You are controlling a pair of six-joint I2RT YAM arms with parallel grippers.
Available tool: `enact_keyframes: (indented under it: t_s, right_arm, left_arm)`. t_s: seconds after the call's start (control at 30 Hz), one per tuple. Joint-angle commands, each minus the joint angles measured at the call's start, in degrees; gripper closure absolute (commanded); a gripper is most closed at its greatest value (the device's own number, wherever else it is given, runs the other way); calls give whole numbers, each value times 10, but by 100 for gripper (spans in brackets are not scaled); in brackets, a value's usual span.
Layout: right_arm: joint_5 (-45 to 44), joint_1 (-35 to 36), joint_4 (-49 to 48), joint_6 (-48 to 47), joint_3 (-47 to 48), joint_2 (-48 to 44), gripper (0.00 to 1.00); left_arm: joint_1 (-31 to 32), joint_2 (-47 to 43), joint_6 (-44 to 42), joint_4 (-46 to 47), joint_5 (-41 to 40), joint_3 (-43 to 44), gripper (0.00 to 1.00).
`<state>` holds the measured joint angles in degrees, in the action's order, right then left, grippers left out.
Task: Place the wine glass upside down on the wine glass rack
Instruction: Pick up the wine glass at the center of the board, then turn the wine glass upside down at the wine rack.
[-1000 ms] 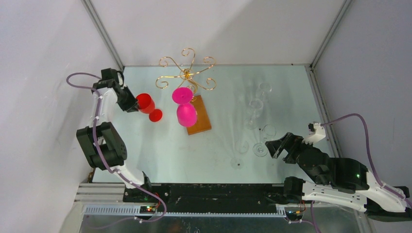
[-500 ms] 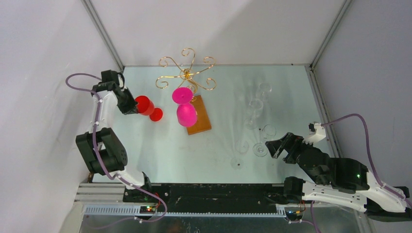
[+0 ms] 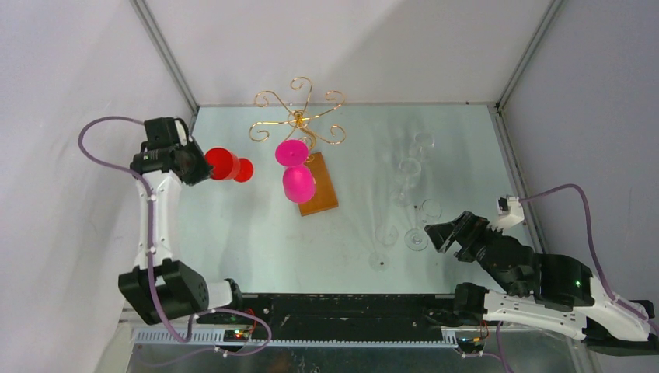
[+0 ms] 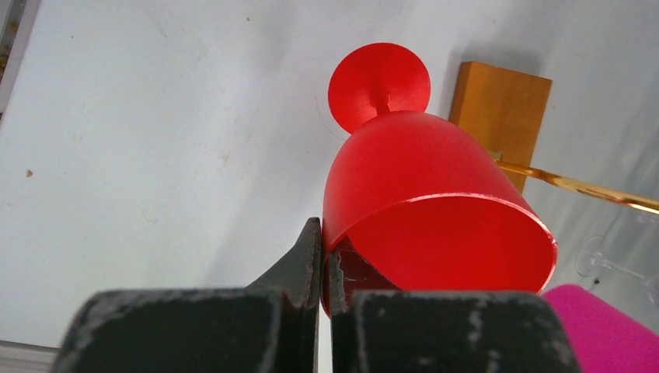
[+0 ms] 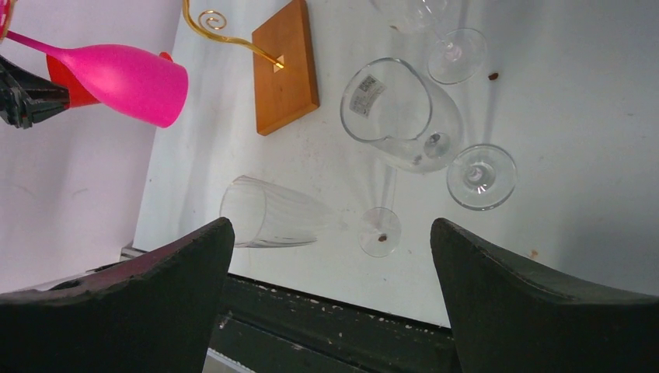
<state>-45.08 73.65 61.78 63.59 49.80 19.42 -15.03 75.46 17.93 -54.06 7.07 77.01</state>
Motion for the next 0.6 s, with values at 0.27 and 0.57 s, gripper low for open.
enact_keyframes:
  t_s: [0.27, 0.57]
  right_arm:
    - [23, 0, -122, -60, 0, 45, 0]
    - [42, -1, -185, -89, 0, 78, 0]
  left_arm:
    - [4, -206, 24, 64, 38, -78, 100]
    - [3, -331, 68, 102, 64, -133, 100]
